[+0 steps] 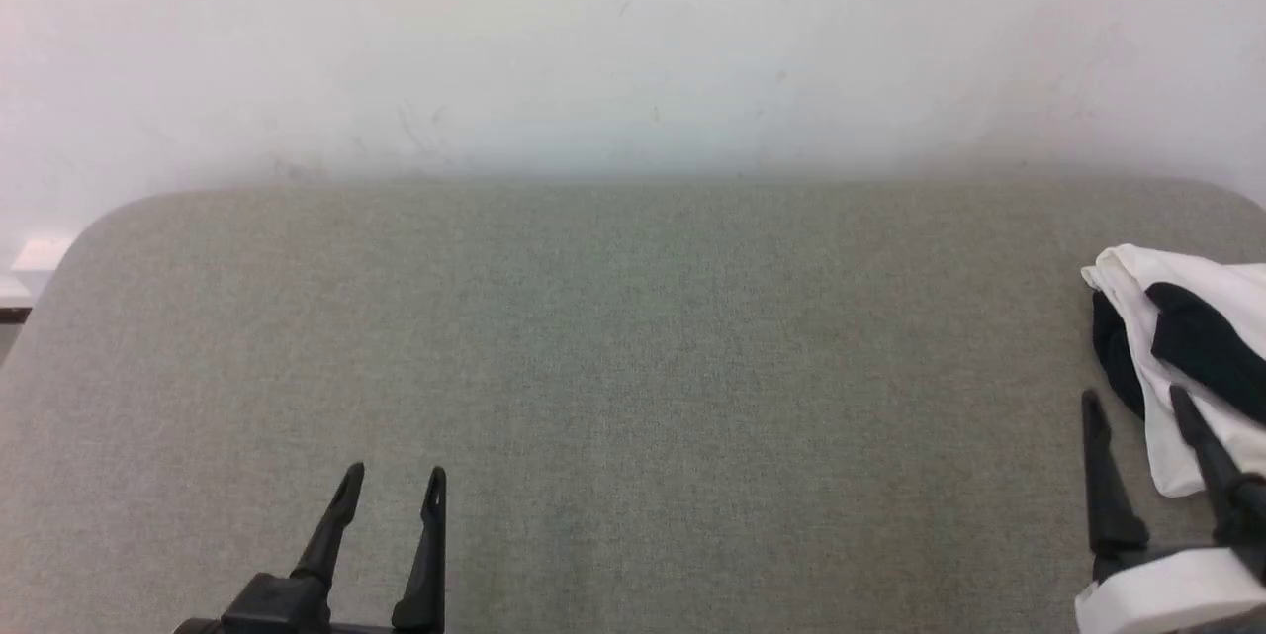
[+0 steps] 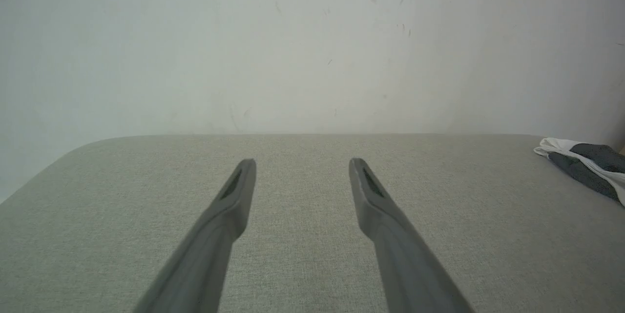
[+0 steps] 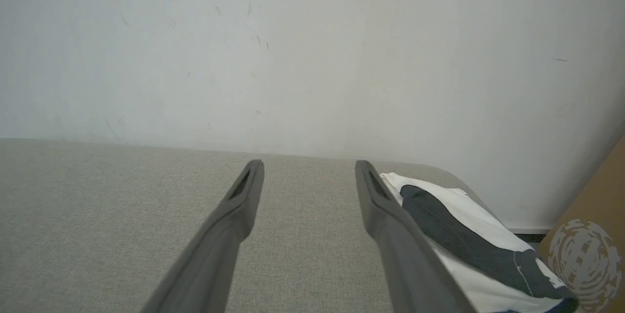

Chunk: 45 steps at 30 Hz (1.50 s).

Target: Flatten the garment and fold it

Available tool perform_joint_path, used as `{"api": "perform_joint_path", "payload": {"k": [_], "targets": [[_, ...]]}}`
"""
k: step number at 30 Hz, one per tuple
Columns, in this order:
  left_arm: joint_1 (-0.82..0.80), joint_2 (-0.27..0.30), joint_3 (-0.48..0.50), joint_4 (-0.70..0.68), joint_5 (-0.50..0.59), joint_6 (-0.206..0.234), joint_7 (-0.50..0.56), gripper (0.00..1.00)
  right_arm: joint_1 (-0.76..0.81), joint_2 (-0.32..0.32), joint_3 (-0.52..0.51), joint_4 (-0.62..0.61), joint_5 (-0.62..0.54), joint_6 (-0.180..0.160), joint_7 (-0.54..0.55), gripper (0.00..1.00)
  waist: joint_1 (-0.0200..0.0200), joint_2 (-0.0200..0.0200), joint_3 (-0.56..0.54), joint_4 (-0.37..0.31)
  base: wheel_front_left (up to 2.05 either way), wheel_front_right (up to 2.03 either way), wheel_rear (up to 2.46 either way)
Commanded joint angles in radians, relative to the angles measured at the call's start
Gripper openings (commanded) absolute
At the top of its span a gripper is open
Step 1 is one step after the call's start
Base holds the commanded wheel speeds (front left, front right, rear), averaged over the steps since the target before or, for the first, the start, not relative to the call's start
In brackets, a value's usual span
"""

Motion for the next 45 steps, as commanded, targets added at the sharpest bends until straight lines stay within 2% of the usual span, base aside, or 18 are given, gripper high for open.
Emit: {"api": "perform_joint_path", "payload": {"k": [1, 16, 17, 45], "targets": [[0.007, -0.003, -0.002, 0.007, -0.005, -0.004, -0.004, 1.0, 0.013, 0.003, 0.0, 0.008, 0.001, -0.001, -0.013, 1.0, 0.0001, 0.0, -0.007, 0.001, 0.0, 0.0, 0.0], [-0.017, -0.017, 0.011, 0.047, -0.021, -0.02, -0.043, 1.0, 0.02, 0.004, 0.018, 0.078, -0.001, -0.001, -0.063, 1.0, 0.0001, 0.0, -0.015, -0.004, 0.0, 0.0, 0.0], [-0.005, -0.017, 0.007, 0.044, -0.018, -0.011, -0.038, 0.0, 0.026, 0.001, 0.016, 0.077, 0.0, 0.0, -0.056, 0.0, 0.0001, 0.0, -0.015, -0.004, 0.0, 0.0, 0.0], [-0.042, -0.068, 0.06, 0.069, 0.051, -0.047, 0.007, 0.0, -0.009, 0.001, 0.044, 0.096, -0.006, 0.0, -0.037, 0.0, 0.0001, 0.0, -0.008, -0.017, 0.0, 0.0, 0.0]]}}
